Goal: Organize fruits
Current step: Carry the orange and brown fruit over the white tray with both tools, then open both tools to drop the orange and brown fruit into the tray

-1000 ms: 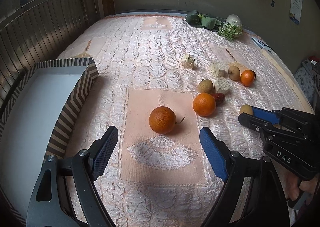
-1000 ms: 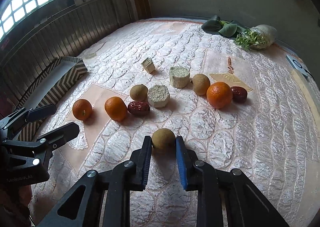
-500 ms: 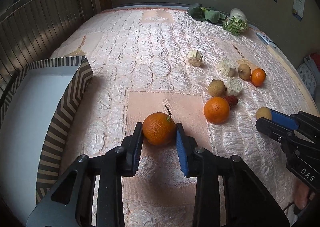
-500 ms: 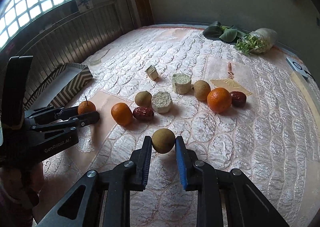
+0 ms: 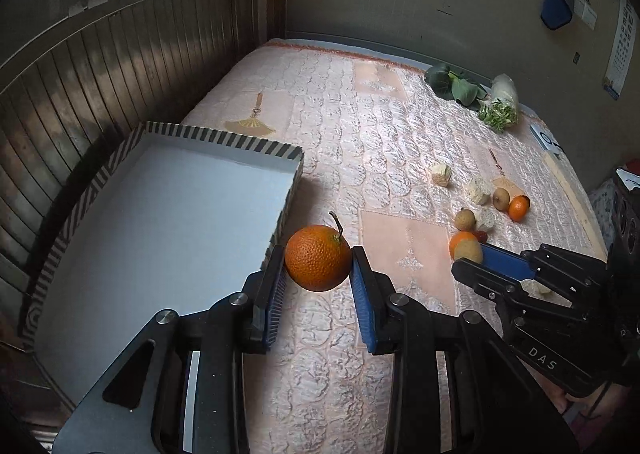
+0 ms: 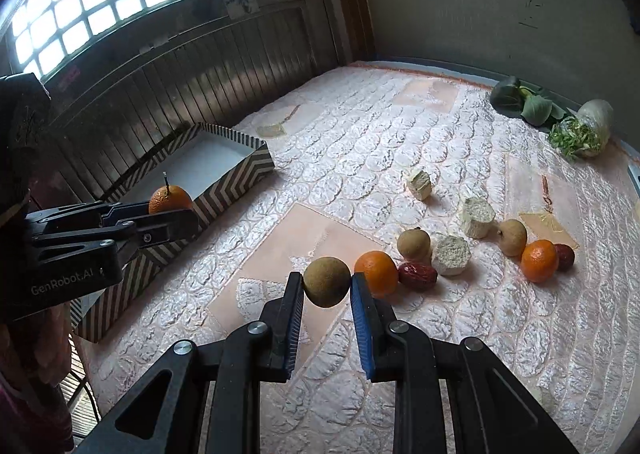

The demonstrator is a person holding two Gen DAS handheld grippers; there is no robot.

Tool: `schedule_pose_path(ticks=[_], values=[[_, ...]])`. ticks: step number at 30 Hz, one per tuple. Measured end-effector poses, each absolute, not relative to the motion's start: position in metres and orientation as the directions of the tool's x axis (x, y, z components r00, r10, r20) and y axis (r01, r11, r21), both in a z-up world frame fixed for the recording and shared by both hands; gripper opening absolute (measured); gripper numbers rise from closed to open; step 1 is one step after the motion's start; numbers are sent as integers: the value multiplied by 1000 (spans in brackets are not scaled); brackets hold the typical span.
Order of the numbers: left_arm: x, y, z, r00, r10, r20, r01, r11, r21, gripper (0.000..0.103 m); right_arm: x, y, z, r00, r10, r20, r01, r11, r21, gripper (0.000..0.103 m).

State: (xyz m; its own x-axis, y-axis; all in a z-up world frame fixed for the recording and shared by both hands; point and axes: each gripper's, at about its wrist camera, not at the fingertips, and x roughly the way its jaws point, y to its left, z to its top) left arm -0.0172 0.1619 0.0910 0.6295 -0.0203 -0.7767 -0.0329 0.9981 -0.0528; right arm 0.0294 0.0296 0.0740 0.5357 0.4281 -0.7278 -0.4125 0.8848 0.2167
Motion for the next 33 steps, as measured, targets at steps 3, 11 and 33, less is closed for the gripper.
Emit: schedule_pose_path(ticks=[3,11,33], values=[[-13,192,92,627,52,-777,-111,994,-23,31,42,58,80,515,476,-713,-466,853,234,23],[-4,244,63,563,100,-820,-227,973,-38,31,88,136,83,447,558,-699,-561,784,267,23],[-8,213,31,531,-71,-844,-178,965,-193,31,125,155,51,366,454,-812,-630,763,143,23]])
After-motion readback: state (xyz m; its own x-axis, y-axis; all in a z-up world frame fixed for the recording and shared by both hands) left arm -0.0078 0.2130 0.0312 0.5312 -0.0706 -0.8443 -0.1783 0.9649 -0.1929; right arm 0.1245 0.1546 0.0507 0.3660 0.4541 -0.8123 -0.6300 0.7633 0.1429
